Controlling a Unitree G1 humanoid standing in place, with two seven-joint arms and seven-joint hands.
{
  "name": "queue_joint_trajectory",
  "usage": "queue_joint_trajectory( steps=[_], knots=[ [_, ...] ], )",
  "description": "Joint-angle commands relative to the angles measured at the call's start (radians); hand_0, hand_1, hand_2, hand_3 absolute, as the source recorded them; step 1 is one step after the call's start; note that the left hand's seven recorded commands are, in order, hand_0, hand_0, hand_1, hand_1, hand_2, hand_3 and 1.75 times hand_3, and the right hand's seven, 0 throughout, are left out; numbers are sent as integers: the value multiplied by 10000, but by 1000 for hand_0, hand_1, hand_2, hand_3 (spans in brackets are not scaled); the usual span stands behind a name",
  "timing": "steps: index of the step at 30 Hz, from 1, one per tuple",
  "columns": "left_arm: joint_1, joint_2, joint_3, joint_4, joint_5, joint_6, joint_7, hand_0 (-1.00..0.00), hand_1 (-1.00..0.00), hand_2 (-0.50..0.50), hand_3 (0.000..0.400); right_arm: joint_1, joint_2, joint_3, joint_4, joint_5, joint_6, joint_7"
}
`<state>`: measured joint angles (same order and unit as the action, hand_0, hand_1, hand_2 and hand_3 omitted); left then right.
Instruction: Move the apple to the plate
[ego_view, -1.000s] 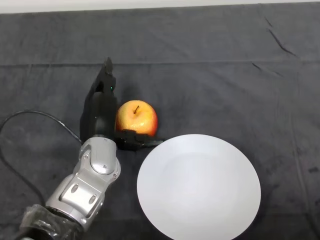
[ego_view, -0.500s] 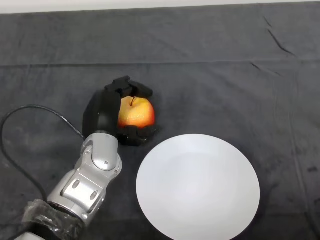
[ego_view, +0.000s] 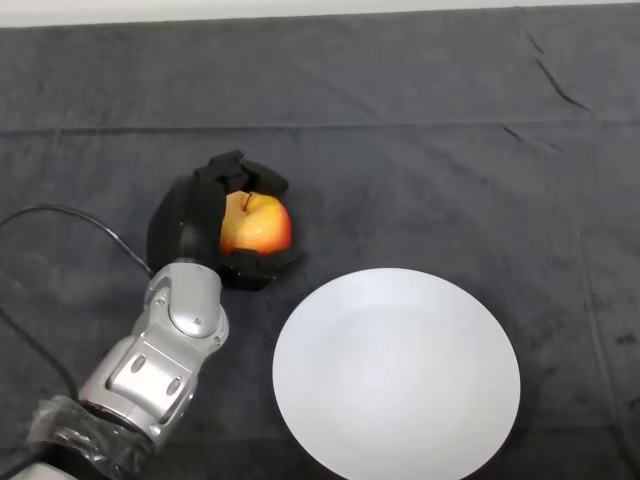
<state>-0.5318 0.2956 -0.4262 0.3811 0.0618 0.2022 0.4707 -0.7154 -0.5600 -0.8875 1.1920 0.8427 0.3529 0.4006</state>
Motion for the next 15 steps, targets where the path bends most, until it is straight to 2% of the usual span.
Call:
queue_joint_trajectory(
  steps=[1,7,15],
  knots=[
    [-306,498,-23,-632,228,249,-162,-1000,-1000,0,400,47,-108,-181,-37,165,-56,2],
    [-148,748,213,-1724,427,901,-231,-1000,-1000,0,400,48,-106,-180,-40,165,-57,1],
    [185,914,335,-3679,876,2082,-253,-1000,-1000,0,400,49,-105,-179,-43,164,-58,1]
  ],
)
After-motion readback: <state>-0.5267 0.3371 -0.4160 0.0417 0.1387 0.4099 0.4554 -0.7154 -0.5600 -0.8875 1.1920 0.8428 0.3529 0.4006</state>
